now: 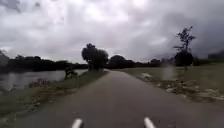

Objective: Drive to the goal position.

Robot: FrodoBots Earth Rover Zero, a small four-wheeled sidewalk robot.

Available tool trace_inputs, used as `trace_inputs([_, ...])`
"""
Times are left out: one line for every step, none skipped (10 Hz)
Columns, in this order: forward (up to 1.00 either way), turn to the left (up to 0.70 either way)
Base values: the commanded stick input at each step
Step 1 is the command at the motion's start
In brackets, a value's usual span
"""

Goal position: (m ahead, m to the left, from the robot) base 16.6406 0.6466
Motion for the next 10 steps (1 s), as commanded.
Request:
trace_inputs([0.98, 0.04])
trace_inputs([0.98, 0.04])
trace_inputs([0.98, 0.04])
trace_inputs([0.98, 0.04])
trace_inputs([0.98, 0.04])
trace_inputs([0.98, 0.04])
trace_inputs([0.98, 0.04])
trace_inputs([0.98, 0.04])
trace_inputs([0.98, 0.04])
trace_inputs([0.98, 0.04])
